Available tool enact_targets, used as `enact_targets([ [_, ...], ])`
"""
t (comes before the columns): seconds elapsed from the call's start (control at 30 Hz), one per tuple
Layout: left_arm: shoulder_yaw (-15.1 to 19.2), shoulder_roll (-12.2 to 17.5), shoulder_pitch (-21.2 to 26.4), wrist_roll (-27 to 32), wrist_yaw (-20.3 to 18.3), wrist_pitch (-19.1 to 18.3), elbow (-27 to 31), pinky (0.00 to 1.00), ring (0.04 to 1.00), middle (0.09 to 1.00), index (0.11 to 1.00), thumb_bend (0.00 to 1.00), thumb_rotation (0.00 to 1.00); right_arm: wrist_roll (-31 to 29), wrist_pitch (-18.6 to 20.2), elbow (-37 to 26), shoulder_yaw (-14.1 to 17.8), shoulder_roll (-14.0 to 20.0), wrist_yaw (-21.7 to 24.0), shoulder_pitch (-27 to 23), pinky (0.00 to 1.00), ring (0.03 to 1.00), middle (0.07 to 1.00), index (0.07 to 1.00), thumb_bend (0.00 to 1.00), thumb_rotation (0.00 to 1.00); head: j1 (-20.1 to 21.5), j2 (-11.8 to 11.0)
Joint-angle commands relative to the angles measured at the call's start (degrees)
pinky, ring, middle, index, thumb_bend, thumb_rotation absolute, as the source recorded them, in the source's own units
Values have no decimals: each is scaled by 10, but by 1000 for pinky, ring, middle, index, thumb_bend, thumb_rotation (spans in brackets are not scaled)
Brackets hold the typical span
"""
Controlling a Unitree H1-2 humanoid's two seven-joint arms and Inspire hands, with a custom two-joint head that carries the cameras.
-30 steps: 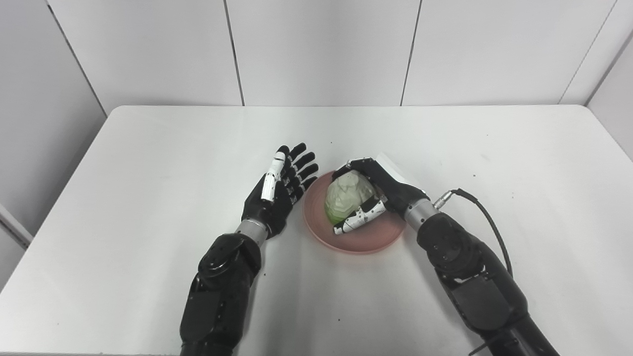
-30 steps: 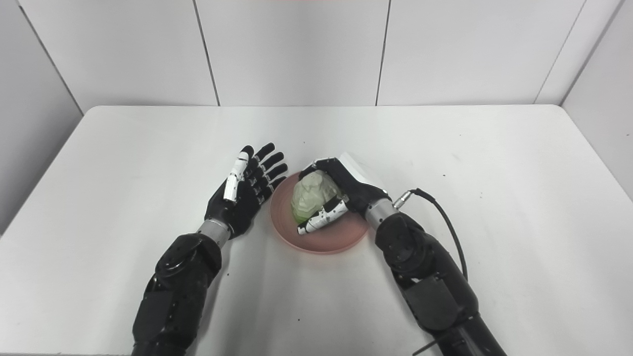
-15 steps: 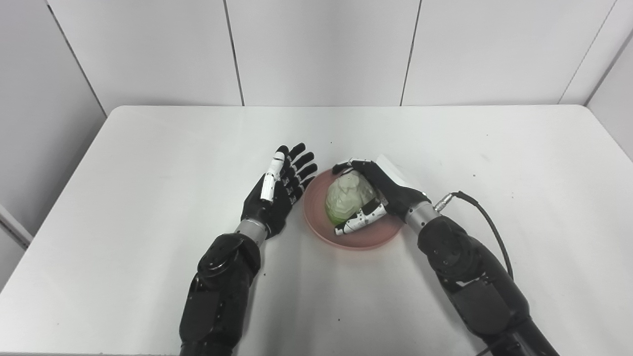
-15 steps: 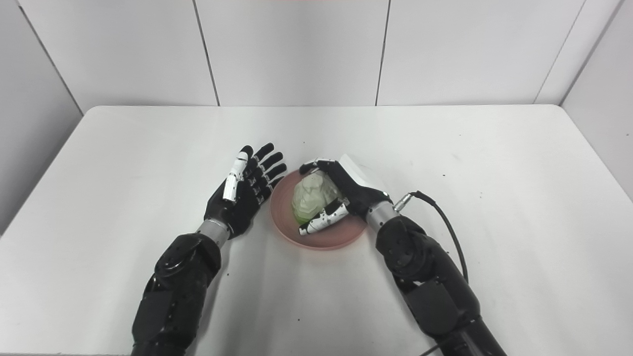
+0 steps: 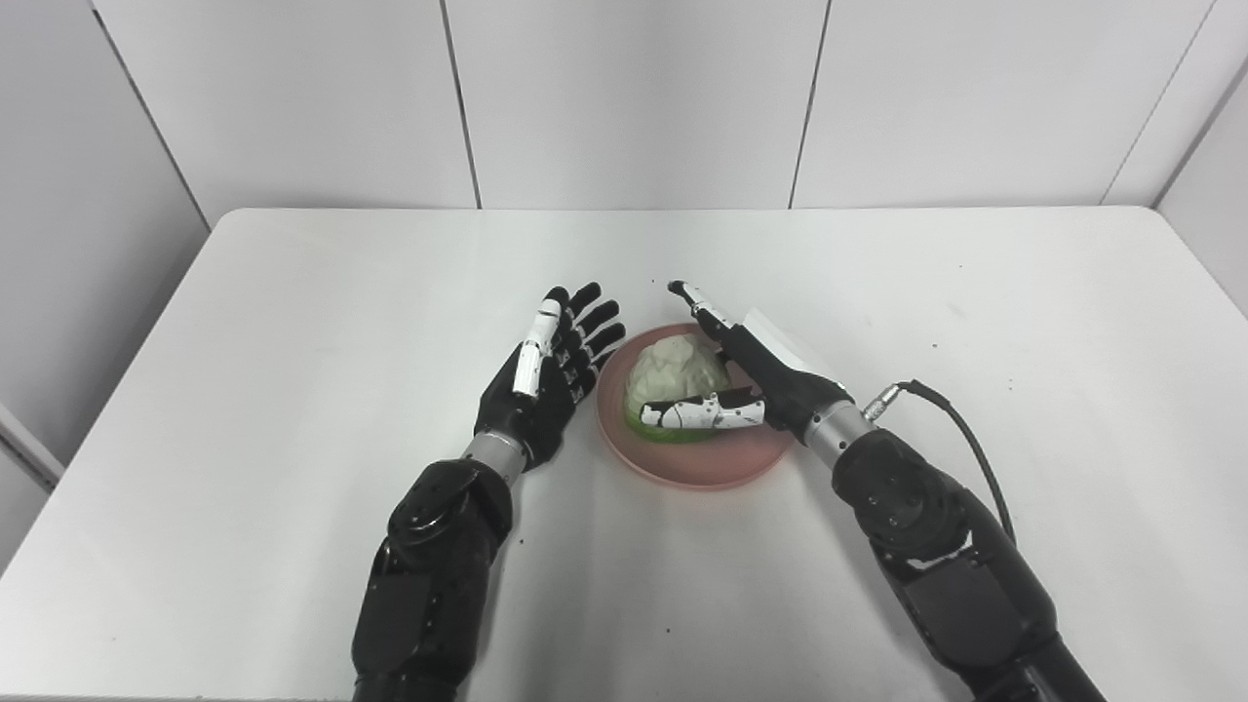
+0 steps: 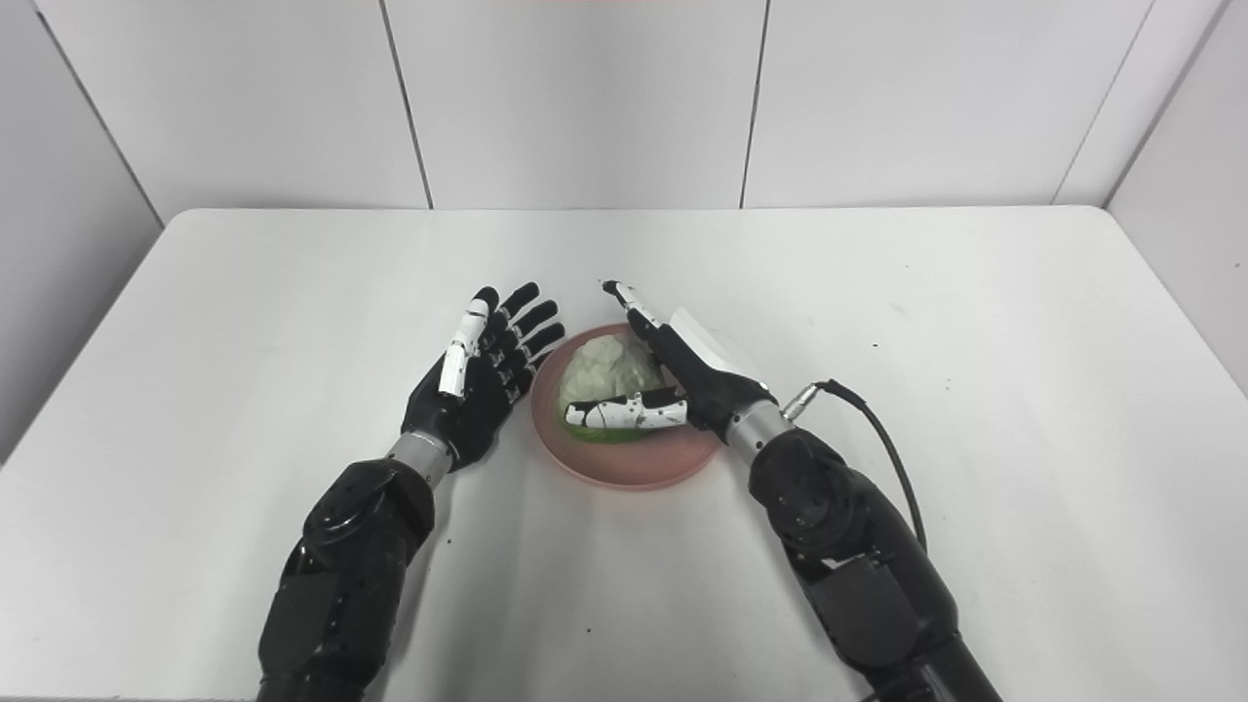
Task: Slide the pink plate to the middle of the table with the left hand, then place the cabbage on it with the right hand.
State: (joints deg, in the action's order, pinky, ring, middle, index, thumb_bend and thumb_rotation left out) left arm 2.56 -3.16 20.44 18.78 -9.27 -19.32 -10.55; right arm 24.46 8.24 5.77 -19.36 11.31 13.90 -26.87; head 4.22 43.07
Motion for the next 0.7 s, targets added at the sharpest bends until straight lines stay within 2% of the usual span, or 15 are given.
enact_targets([
  [0.0, 4, 1, 5, 7, -3, -7, 3, 913, 925, 931, 924, 453, 1000, -5, -19, -30, 11, -6, -12, -18, 749, 977, 1000, 1000, 1000, 575, 0, 0],
  [0.07, 5, 1, 5, 9, -4, -7, 2, 912, 929, 936, 926, 451, 1000, -4, -26, -35, 15, -10, -21, -15, 804, 986, 1000, 1000, 1000, 572, 1, 0],
  [0.23, 8, 2, 6, 13, -5, -7, 2, 915, 935, 942, 924, 451, 1000, -6, -38, -52, 26, -13, -34, -10, 847, 990, 1000, 1000, 1000, 582, 5, -2],
  [0.37, 11, 2, 5, 14, -5, -3, 4, 917, 932, 934, 918, 447, 1000, -82, -5, -84, 77, -44, -33, 1, 941, 1000, 1000, 1000, 1000, 622, 8, -3],
  [0.43, 11, 3, 5, 12, -5, -3, 6, 918, 926, 931, 916, 447, 1000, -119, 3, -98, 106, -62, -41, 8, 953, 1000, 1000, 1000, 1000, 653, 10, -4],
  [0.57, 14, 5, 6, 11, -6, -2, 5, 933, 920, 930, 919, 452, 1000, -146, 5, -112, 138, -73, -52, 15, 979, 999, 1000, 1000, 1000, 737, 14, -7],
  [0.63, 16, 5, 5, 13, -7, 3, 5, 930, 925, 934, 924, 455, 1000, -141, 0, -112, 151, -76, -71, 20, 947, 976, 995, 1000, 1000, 829, 16, -8],
  [0.67, 17, 5, 4, 11, -6, 6, 8, 930, 925, 934, 925, 455, 1000, -138, -3, -110, 158, -77, -82, 25, 943, 974, 995, 1000, 1000, 839, 16, -8],
])
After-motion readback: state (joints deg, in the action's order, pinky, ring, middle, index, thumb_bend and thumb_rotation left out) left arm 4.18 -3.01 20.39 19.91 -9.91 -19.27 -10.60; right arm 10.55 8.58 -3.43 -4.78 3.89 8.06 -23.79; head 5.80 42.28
